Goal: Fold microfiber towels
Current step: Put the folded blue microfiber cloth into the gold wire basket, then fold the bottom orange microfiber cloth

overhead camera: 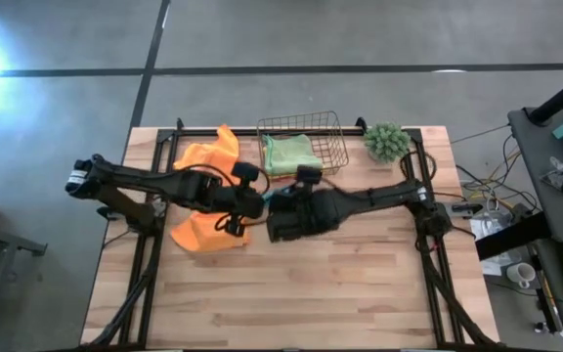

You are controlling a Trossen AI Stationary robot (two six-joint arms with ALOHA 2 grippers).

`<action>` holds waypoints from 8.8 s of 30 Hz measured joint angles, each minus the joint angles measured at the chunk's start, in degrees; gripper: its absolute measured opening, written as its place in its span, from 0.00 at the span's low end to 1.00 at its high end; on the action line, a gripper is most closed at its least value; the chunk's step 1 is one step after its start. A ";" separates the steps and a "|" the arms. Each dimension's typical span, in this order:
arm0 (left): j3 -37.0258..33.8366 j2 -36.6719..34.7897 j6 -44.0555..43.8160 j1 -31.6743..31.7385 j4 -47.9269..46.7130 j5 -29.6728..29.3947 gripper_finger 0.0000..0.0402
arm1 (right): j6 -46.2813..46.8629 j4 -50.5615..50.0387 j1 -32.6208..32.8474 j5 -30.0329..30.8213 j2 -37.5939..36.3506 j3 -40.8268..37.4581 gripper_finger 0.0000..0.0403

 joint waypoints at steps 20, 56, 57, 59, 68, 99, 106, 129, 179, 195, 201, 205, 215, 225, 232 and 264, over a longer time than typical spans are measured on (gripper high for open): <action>4.25 3.21 20.16 20.42 15.03 -2.16 0.00 | -24.10 6.82 -21.95 -5.38 -5.11 -0.04 0.03; 11.84 21.75 30.57 36.04 19.91 -0.82 0.00 | -58.74 40.78 -46.81 -36.19 -5.18 -22.51 0.03; 11.83 21.75 30.49 36.03 18.32 -0.78 0.00 | -59.08 41.04 -46.78 -36.50 -5.18 -22.95 0.03; 11.79 21.75 30.02 35.88 15.25 -0.57 0.00 | -59.13 40.86 -46.62 -37.16 -5.18 -23.45 0.03; 11.74 21.73 21.16 34.44 11.34 8.81 0.00 | -57.16 33.29 -45.87 -41.96 -5.79 -22.09 0.03; 12.16 18.95 9.08 32.20 1.27 20.17 0.37 | -51.94 16.70 -42.98 -56.35 -5.20 -16.94 0.32; 13.08 12.21 4.65 32.19 -1.90 17.01 0.38 | -51.17 20.24 -43.65 -56.55 -5.31 -14.33 0.33; -12.51 -6.53 -20.67 32.72 -7.02 15.97 0.38 | -42.38 26.14 -42.76 -63.03 6.76 -16.41 0.26; -33.39 -30.51 -50.59 0.75 -12.91 25.22 0.38 | -33.96 59.11 -11.84 -61.91 1.39 -29.24 0.31; -33.43 -27.14 -52.19 -3.02 -13.00 25.11 0.38 | -42.41 65.38 -10.47 -56.66 15.63 -20.03 0.32; -33.43 -27.26 -52.17 -3.08 -13.16 25.09 0.38 | -40.61 54.87 -10.72 -56.39 21.01 -12.32 0.33; -33.43 -27.26 -52.17 -3.08 -13.35 25.09 0.38 | -40.61 53.21 -10.61 -54.81 23.13 -10.03 0.32; -33.43 -27.28 -52.12 -3.08 -14.55 25.11 0.38 | -33.48 50.56 -10.85 -54.55 24.72 -8.30 0.13; -33.46 -27.49 -52.14 -4.51 -17.08 25.11 0.38 | -26.65 44.77 -11.16 -52.33 20.00 -8.70 0.02; -33.52 -27.50 -53.29 -6.71 -13.01 24.55 0.38 | -14.70 39.43 -10.39 -53.01 11.25 -8.55 0.02; -25.31 -12.89 -61.35 -14.95 8.00 8.77 0.38 | 5.97 29.41 -6.66 -30.74 -1.11 -0.42 0.02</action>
